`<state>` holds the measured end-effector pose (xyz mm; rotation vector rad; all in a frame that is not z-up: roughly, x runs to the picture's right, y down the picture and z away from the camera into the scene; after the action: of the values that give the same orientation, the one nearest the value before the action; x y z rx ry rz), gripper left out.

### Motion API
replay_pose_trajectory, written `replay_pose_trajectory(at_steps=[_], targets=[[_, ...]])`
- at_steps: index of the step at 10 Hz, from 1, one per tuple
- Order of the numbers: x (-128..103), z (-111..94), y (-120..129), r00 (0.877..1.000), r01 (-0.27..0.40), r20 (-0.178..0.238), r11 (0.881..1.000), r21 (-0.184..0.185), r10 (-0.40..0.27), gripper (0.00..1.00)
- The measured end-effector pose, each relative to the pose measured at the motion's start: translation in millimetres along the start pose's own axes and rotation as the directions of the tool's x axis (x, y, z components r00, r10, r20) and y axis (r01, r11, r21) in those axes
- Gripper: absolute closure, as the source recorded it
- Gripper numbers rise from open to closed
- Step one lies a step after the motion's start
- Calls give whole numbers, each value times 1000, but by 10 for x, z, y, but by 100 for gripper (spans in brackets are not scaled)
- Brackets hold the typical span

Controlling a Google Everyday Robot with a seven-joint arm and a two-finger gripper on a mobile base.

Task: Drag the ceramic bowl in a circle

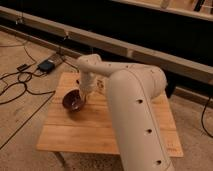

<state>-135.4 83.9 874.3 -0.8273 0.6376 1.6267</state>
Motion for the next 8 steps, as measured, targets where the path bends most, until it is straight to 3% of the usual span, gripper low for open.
replay_pose_trajectory(at_steps=[2, 5, 8], targets=[[304, 100, 111, 997, 62, -42, 998, 13, -61, 100], [745, 217, 19, 989, 114, -98, 992, 54, -108, 100], [1031, 252, -333, 992, 43, -125, 997, 64, -35, 100]])
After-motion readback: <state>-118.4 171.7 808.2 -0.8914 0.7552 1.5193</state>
